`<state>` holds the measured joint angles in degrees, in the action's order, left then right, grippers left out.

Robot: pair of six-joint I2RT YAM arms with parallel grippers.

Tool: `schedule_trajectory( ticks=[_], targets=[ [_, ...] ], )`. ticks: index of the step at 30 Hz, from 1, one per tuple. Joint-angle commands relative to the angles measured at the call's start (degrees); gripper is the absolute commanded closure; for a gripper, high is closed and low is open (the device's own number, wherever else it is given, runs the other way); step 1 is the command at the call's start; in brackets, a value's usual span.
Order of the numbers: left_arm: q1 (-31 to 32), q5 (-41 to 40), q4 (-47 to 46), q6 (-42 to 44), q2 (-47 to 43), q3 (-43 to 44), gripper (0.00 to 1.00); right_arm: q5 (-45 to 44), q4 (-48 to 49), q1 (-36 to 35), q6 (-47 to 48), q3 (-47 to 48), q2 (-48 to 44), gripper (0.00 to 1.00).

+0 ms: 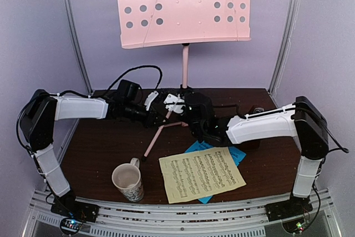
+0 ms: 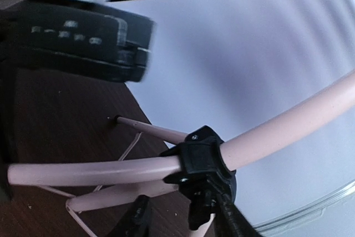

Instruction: Pack up the instrument practice props

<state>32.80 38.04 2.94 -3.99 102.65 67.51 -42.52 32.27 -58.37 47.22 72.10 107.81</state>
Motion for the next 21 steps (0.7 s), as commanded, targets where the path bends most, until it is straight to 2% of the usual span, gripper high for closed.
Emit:
schedule_trajectory(
  ticks=[1, 3, 5, 9, 14, 17, 21],
  targets=[
    [-1.44, -4.36, -1.05, -2.58, -0.52, 1.58, 1.0, 7.74, -3.8, -1.47, -10.72, -0.36, -6.86, 0.46],
    [-1.42, -4.38, -1.02, -2.54, -0.52, 1.58, 1.0, 14.12, -5.59, -0.89, -20.52, -2.36, -10.46, 0.34],
    [-1.49, -4.31, -1.02, -2.54, -0.57, 1.59, 1.0, 19.42, -6.0, 0.57, -31.27, -4.88, -13.72, 0.29],
    [-1.43, -4.47, -1.01, -2.56, -0.68, 1.58, 1.0, 29.3, -3.31, 6.25, -59.93, -10.91, -17.7, 0.27],
    [-1.48, -4.63, -1.03, -2.52, -0.57, 1.49, 1.0, 36.84, 0.14, 12.22, -93.68, -16.33, -17.78, 0.26],
    [-1.5, -4.57, -1.01, -2.53, -0.52, 1.49, 1.0, 39.8, 0.35, 13.24, -104.34, -15.68, -15.91, 0.3],
    [-1.42, -4.6, -1.01, -2.52, -0.52, 1.49, 1.0, 43.5, 3.6, 13.26, -112.15, -13.91, -13.47, 0.31]
  ],
)
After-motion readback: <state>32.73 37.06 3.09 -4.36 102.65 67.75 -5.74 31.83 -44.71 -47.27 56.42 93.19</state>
